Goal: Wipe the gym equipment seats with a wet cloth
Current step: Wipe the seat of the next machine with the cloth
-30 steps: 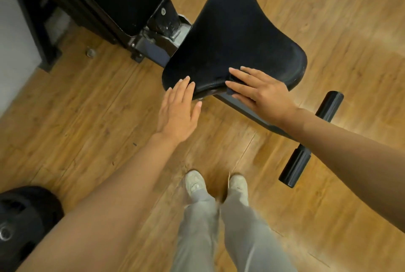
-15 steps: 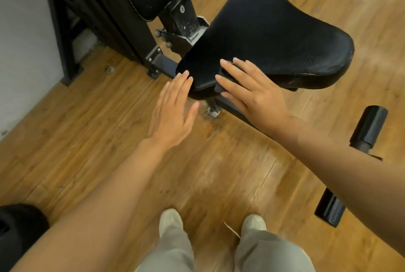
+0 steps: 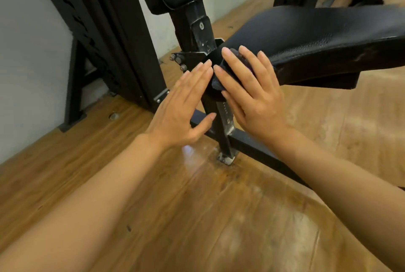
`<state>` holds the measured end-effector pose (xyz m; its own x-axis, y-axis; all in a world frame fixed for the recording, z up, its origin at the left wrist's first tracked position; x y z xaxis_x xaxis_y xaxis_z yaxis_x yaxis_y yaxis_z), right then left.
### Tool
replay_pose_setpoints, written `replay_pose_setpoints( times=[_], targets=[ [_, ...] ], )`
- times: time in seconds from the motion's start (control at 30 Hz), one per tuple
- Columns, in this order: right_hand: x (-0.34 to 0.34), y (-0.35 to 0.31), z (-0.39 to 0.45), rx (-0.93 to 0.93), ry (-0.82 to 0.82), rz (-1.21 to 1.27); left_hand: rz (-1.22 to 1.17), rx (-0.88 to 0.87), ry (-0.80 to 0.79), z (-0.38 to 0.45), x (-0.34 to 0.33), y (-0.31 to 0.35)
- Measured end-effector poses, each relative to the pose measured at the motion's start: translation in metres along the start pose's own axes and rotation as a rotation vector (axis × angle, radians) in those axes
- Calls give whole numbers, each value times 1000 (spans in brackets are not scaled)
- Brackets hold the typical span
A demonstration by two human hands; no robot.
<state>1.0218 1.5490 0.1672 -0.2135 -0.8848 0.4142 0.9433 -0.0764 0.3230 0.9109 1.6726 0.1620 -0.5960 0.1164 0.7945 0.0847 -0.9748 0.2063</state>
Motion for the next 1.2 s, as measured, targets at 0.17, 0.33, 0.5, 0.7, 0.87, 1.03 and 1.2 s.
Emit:
replay_pose_setpoints(
  times=[0.17, 0.33, 0.5, 0.7, 0.87, 1.03, 1.2],
  targets=[
    [-23, -16, -3, 103, 121, -151, -12, -95, 98, -1, -12, -14],
    [-23, -7, -15, 432, 19, -276, -94, -143, 128, 0, -18, -20],
    [11, 44, -45, 467, -122, -325, -100, -120, 213, -1, -25, -18],
    [37, 79, -63, 228, -144, -388, -217, 6, 354, 1, -36, -6],
    [4, 37, -32, 255, -93, -222, -243, 1, 374, 6, -39, 0],
    [-6, 23, -15, 353, -52, -202, -243, -4, 423, 9, -42, 0],
    [18, 60, -27, 503, -200, -294, -121, -39, 490, 15, -41, 10]
  ],
)
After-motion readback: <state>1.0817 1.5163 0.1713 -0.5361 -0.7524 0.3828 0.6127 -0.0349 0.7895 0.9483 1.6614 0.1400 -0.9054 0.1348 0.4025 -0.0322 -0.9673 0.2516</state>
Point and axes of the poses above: each hand's wrist, its own z-axis towards the middle knuckle, its own x-axis out of the back of the hand, y = z × x, the point moved 4 cm from there along z, towards the middle knuckle, and after that the axes turned 10 degrees about x, right-handed, at the moved point
